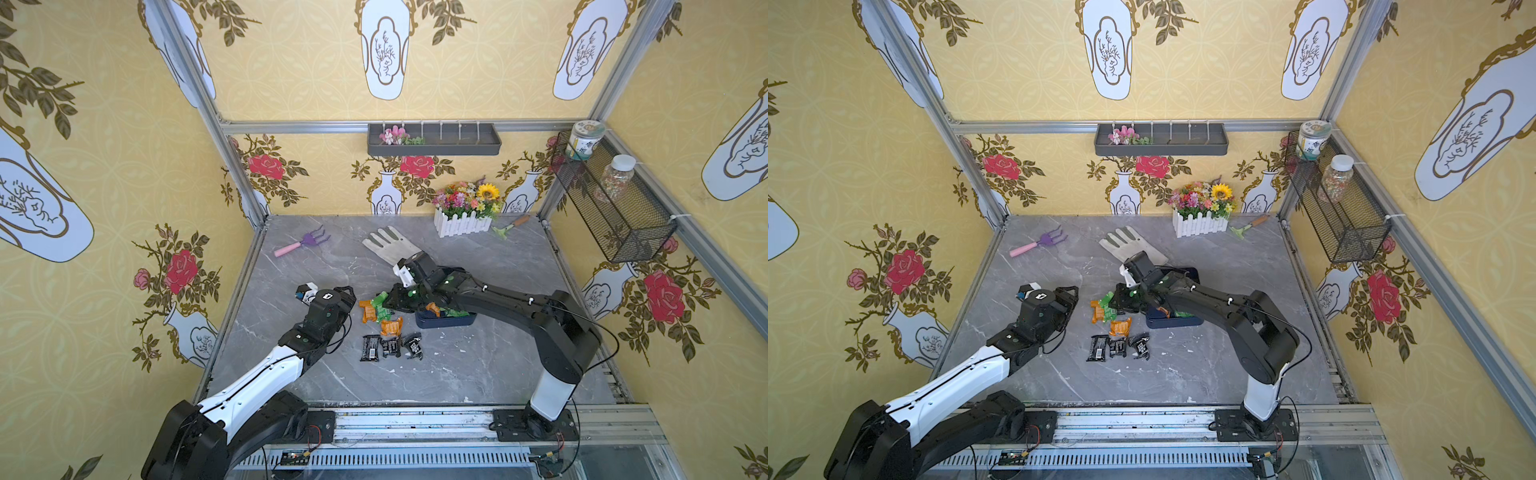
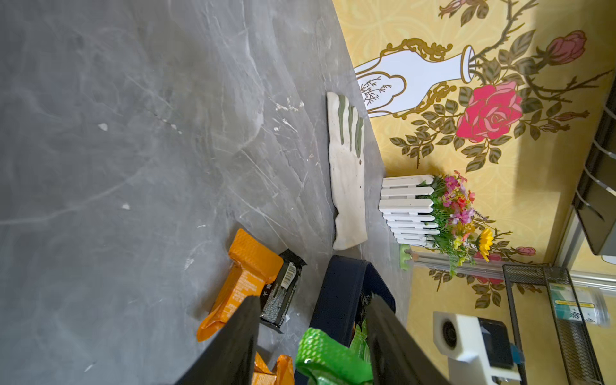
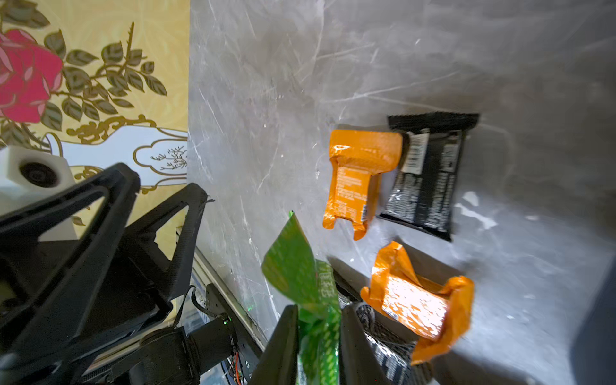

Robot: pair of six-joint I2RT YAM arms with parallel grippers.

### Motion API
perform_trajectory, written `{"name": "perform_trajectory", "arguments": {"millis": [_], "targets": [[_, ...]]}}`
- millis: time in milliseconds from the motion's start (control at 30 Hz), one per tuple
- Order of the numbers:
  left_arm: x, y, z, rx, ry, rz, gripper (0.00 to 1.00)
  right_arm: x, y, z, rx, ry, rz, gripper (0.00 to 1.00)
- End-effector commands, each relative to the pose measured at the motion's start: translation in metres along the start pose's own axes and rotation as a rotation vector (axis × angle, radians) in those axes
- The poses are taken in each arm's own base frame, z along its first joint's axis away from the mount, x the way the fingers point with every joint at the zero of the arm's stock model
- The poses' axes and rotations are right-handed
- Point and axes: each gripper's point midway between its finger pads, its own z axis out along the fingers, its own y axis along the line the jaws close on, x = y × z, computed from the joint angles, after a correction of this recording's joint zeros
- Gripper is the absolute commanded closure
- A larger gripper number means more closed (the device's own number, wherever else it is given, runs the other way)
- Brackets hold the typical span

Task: Take the cookies out of the storage box
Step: Place the cookie at the center of the board.

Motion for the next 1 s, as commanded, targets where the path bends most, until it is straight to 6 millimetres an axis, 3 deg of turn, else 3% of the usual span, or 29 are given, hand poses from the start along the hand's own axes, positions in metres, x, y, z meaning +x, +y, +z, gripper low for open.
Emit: {"name": "perform_trajectory", "arguments": {"millis": [0,333,533,767,967], "targets": [[-0.005,0.014,-0.003,-0.05,-0.033,-0.015,0.44,-0.007,0.02,0.017,-0.054,-0.023,-0.012,0.85],[-0.013,0.026,-0.019,-0.08,-0.061,-0.029,0.44,-0.002,0.026,0.082,-0.072,0.004,0.031,0.85],[-0.009,0.033,-0.022,-0.081,-0.047,-0.048,0.44,-0.002,0.018,0.106,-0.046,0.008,0.059,0.85],[-0.007,0.031,-0.021,-0.08,-0.031,-0.047,0.45,0.001,0.004,0.12,0.035,-0.003,0.044,0.75],[-0.006,0.027,-0.02,-0.073,-0.026,-0.041,0.45,-0.001,0.011,0.107,0.096,-0.043,-0.035,0.6]]}}
